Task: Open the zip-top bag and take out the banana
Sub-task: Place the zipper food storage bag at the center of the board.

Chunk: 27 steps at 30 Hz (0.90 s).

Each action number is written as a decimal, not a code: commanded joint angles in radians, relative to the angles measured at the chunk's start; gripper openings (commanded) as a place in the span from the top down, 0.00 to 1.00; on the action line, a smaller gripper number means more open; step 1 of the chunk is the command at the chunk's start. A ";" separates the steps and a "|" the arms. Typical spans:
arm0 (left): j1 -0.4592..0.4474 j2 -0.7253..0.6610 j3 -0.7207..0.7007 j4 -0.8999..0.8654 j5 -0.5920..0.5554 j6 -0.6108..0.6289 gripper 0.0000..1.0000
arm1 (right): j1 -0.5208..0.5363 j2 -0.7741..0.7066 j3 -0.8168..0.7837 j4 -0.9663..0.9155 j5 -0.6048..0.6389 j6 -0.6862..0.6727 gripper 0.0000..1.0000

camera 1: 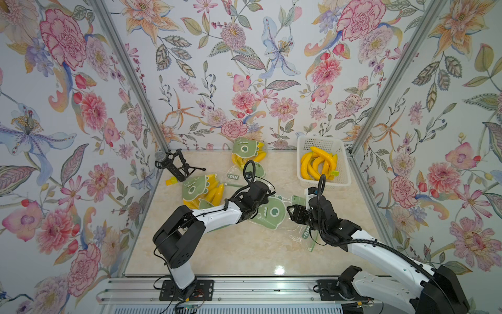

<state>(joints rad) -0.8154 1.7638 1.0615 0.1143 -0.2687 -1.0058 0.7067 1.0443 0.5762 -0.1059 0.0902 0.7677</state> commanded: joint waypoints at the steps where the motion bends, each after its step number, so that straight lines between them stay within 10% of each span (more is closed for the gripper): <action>1: -0.043 0.036 0.049 0.052 -0.015 -0.121 1.00 | 0.011 -0.001 -0.064 0.058 0.112 0.182 0.40; 17: -0.127 0.112 0.090 0.076 0.181 -0.063 0.87 | -0.470 0.065 -0.226 0.022 0.031 0.061 0.40; 27: -0.231 0.333 0.347 0.072 0.251 -0.089 0.93 | -0.828 -0.088 -0.216 -0.058 -0.035 -0.071 0.38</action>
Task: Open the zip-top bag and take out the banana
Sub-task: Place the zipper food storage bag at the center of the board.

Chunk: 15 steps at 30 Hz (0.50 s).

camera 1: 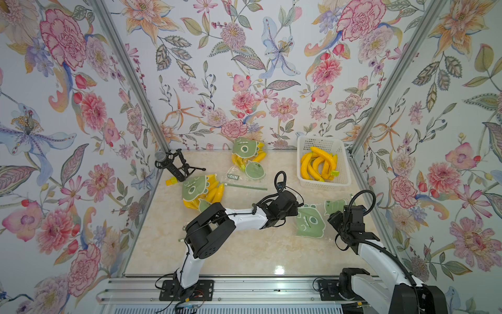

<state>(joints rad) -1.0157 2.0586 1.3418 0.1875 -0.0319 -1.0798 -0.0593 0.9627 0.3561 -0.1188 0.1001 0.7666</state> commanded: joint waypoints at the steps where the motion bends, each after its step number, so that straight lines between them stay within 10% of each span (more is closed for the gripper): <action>1: -0.040 0.053 0.084 0.012 0.011 -0.025 0.92 | -0.104 0.006 0.011 -0.044 -0.073 -0.083 0.38; 15: -0.083 0.133 0.292 -0.027 0.025 0.007 0.74 | -0.373 0.183 0.144 0.009 -0.099 -0.156 0.33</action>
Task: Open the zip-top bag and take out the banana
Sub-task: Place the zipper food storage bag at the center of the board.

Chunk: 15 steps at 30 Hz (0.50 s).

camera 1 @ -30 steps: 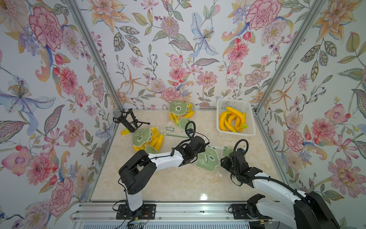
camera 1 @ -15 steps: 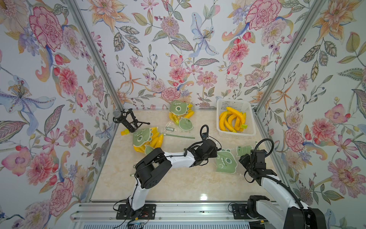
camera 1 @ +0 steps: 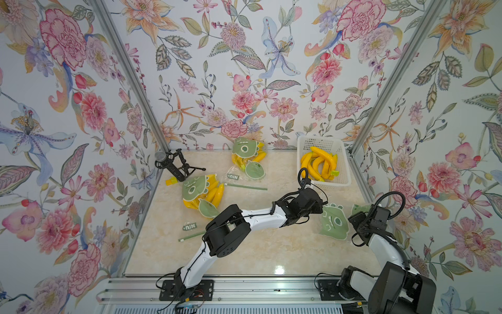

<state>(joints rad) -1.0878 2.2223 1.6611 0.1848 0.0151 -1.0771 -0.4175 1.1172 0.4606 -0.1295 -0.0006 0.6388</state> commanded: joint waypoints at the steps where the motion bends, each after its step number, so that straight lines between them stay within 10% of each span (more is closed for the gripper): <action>1: -0.009 -0.055 -0.058 -0.022 -0.036 0.013 0.70 | -0.017 0.045 0.049 0.025 -0.005 -0.032 0.33; 15: 0.105 -0.694 -0.482 -0.338 -0.512 0.260 0.33 | 0.273 -0.380 -0.016 -0.044 -0.047 -0.117 0.32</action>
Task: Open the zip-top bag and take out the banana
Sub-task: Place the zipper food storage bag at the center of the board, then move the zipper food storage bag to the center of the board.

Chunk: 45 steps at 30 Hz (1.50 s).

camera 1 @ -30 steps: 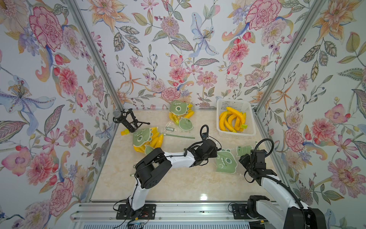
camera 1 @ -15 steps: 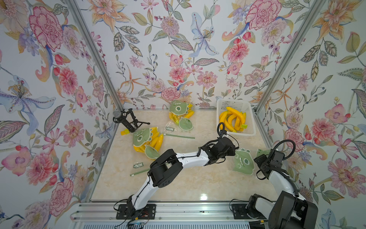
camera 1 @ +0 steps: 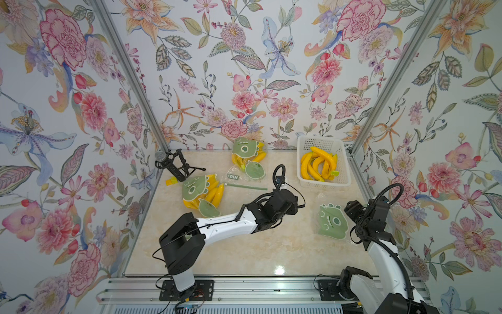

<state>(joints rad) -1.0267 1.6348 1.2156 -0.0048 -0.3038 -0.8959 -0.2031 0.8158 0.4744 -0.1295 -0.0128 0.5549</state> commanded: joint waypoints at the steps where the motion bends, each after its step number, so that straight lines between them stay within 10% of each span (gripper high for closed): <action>1: 0.064 -0.158 -0.060 -0.197 -0.232 0.101 0.29 | 0.092 -0.119 -0.039 -0.040 -0.062 -0.021 0.32; 10: 0.440 -0.491 -0.284 -0.465 -0.411 0.097 0.01 | 0.529 -0.070 -0.017 -0.002 0.014 -0.022 0.21; 22: 0.934 -0.323 -0.389 -0.193 0.064 0.250 0.01 | 0.920 0.127 -0.016 0.188 0.154 0.056 0.15; 29: 0.926 -0.156 -0.365 -0.136 0.243 0.293 0.07 | 0.995 0.217 -0.017 0.272 0.124 0.062 0.15; 45: 0.514 0.035 -0.236 -0.186 0.065 0.256 0.27 | 0.949 0.413 0.061 0.423 -0.143 -0.320 0.15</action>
<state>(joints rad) -0.4744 1.6344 0.9600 -0.1658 -0.2173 -0.6205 0.7647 1.1893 0.4873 0.2153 -0.0265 0.3588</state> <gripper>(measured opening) 0.729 0.846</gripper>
